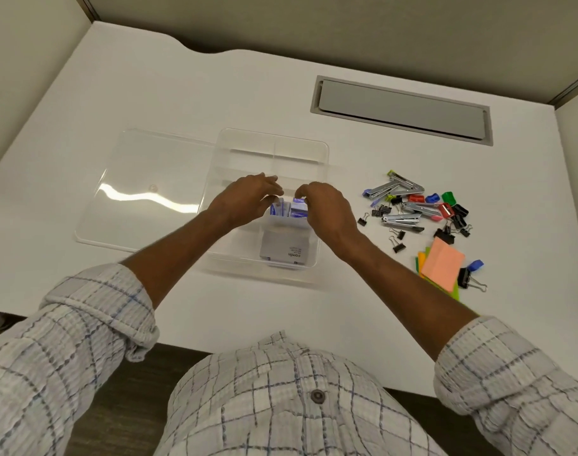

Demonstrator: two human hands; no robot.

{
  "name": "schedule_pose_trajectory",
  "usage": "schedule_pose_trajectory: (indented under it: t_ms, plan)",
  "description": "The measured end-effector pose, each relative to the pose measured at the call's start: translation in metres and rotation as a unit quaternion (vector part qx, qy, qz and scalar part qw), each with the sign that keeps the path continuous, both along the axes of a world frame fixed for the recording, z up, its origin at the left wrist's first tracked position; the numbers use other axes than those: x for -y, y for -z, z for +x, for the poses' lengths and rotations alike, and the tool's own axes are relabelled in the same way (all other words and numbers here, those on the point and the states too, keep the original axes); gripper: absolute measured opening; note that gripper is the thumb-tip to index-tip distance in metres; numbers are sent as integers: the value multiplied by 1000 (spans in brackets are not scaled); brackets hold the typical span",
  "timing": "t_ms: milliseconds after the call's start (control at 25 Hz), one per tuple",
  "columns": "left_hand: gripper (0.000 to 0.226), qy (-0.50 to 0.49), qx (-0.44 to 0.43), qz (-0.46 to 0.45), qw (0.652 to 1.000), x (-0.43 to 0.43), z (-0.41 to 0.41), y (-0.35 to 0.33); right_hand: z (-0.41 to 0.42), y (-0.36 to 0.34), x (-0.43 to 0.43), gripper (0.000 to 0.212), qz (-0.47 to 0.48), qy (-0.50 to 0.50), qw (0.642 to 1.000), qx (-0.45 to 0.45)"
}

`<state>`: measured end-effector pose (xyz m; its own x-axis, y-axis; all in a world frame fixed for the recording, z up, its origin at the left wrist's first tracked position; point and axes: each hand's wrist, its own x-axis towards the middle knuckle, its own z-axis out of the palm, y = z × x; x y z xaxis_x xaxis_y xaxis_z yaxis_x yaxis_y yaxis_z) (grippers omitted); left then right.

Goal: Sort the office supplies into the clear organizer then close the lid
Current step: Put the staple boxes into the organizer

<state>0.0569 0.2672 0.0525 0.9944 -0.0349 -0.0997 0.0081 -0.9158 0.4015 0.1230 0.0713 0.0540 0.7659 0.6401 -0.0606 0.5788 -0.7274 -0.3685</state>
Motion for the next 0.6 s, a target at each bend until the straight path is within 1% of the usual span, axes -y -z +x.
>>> schedule_pose_trajectory:
  t_ms: [160,280,400,560,600]
  plan:
    - [30,-1,23,-25,999,16,4,-3,-8,-3,50,31,64,56,996,25]
    - [30,12,36,-39,999,39,11,-7,-5,1,97,28,75,95,992,37]
    - [30,34,43,-55,997,69,20,-9,7,7,142,33,36,128,990,38]
    - [31,59,39,-50,996,105,30,-8,32,15,179,54,-27,131,990,37]
    - [31,66,32,-46,996,113,31,-7,38,16,183,57,-43,125,991,33]
